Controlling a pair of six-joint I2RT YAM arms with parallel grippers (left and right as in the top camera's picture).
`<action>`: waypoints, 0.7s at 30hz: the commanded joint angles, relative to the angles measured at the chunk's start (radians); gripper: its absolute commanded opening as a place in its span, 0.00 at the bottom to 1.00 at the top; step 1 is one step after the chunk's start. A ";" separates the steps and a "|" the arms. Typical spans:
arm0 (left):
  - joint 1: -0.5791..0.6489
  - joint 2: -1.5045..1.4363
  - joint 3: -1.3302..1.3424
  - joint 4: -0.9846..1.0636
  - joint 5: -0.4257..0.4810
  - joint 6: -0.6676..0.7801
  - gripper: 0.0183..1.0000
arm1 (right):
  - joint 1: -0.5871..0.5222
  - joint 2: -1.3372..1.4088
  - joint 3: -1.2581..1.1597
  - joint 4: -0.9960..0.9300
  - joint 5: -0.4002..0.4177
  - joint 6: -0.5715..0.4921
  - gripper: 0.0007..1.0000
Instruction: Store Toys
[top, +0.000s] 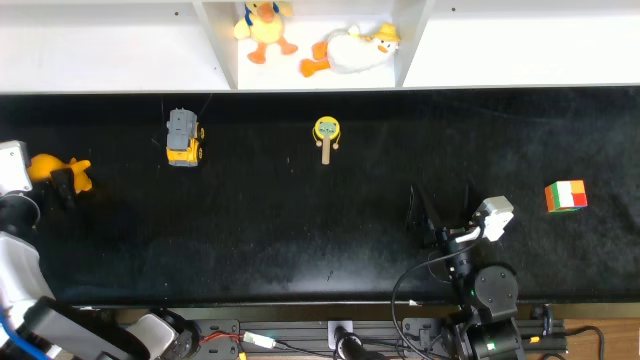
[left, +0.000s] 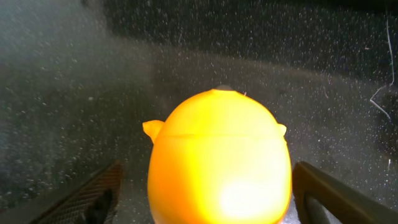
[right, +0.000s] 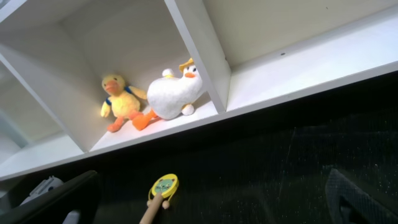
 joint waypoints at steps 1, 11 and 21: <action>0.003 0.020 -0.005 0.007 0.026 -0.016 0.80 | -0.002 -0.010 -0.014 0.005 0.010 0.000 0.99; 0.003 0.020 -0.005 0.023 0.032 -0.042 0.59 | -0.002 -0.010 -0.014 0.005 0.010 0.000 1.00; 0.003 0.019 0.001 0.047 0.032 -0.096 0.26 | -0.002 -0.010 -0.014 0.005 0.010 0.000 0.99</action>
